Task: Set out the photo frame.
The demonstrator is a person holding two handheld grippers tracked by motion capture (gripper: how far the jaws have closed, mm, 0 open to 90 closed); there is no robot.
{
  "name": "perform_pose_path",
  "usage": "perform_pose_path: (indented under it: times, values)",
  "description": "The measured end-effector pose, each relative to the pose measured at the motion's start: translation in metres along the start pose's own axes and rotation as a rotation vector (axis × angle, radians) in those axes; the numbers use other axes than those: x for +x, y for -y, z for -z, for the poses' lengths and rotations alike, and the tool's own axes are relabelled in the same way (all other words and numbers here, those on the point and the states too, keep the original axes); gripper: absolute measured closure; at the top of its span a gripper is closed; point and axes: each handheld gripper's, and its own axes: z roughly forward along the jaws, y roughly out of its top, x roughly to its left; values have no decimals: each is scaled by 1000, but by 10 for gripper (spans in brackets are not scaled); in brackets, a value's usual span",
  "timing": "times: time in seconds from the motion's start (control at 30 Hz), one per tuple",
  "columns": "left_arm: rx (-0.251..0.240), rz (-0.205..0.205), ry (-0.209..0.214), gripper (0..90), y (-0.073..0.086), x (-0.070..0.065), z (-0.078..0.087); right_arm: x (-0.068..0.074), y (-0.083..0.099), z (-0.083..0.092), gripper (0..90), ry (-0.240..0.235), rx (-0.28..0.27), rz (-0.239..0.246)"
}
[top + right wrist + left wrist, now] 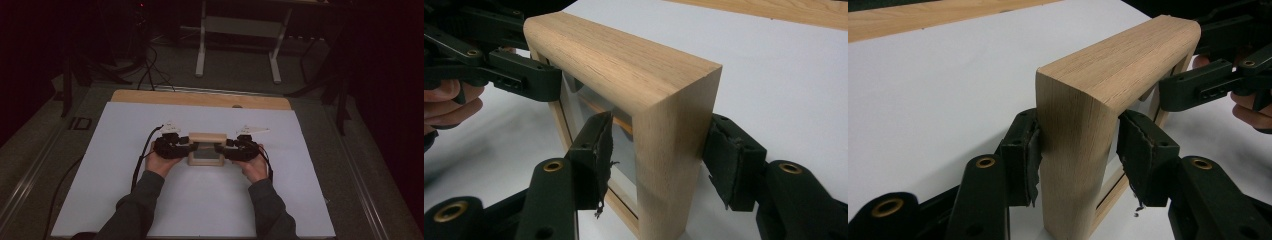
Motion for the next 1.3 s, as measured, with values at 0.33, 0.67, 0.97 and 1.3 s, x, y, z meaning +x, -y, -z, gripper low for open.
perform_pose_path:
  times: [0.33,0.67,0.97,1.3]
  values:
    - [1,16,0,527,1,0,0,0,0,0,473,7,2,2]
    - [6,8,-13,460,2,1,3,2,2,2,411,29,20,26]
    - [-10,21,-22,456,8,5,15,1,2,13,376,51,30,38]
    - [-27,25,-42,455,12,10,39,0,7,25,360,65,39,48]
